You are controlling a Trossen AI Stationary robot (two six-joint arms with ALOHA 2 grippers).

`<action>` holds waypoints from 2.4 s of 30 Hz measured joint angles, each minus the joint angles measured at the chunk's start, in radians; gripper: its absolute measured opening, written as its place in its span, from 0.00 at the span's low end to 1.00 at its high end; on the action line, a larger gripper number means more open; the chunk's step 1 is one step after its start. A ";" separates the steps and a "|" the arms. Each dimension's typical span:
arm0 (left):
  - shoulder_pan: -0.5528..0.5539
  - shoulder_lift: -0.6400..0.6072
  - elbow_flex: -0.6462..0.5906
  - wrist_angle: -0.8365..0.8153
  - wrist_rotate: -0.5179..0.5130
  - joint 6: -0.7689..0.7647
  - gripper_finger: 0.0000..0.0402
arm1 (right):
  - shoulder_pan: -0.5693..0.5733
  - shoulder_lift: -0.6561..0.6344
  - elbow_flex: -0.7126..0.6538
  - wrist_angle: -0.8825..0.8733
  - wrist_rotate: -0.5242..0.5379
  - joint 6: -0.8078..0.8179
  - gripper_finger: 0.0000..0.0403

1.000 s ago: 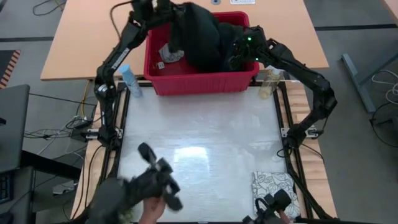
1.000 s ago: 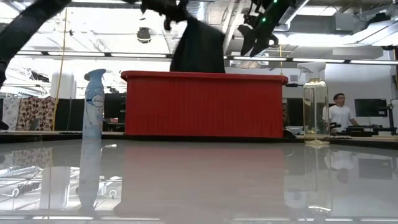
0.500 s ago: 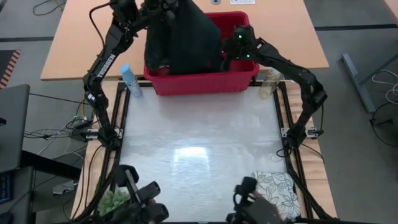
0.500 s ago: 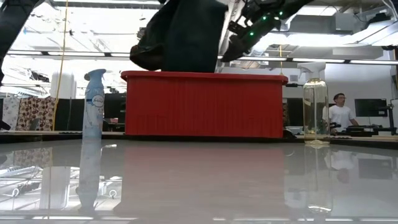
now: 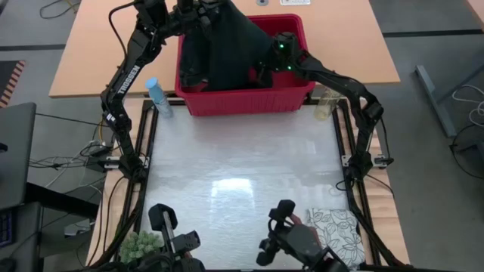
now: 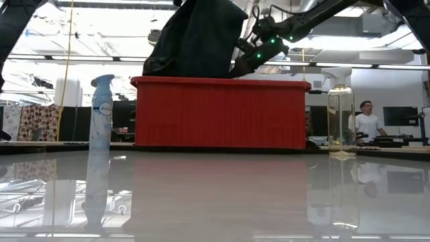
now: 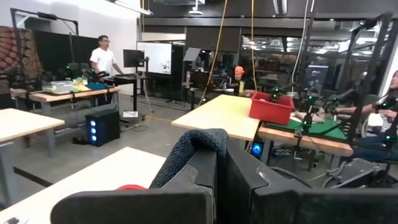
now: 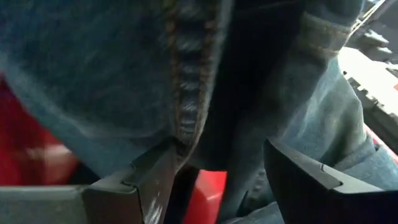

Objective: Fold laundry
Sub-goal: Fold the dark blue pants

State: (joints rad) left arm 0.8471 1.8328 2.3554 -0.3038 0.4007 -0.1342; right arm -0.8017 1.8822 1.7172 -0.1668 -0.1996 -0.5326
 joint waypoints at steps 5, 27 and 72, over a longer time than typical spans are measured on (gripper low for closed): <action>0.000 0.000 0.000 0.002 0.015 -0.039 0.00 | -0.024 0.035 0.000 0.046 0.045 -0.018 0.66; -0.016 0.000 0.000 0.040 0.251 -0.202 0.00 | -0.052 0.060 0.032 0.186 0.169 0.107 0.05; -0.501 -0.076 -0.003 0.191 0.684 -0.788 0.00 | 0.679 -0.437 0.586 -0.709 0.095 0.177 0.05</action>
State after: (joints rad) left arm 0.3458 1.7573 2.3528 -0.1129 1.0850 -0.9217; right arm -0.1226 1.4447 2.3035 -0.8759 -0.1043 -0.3557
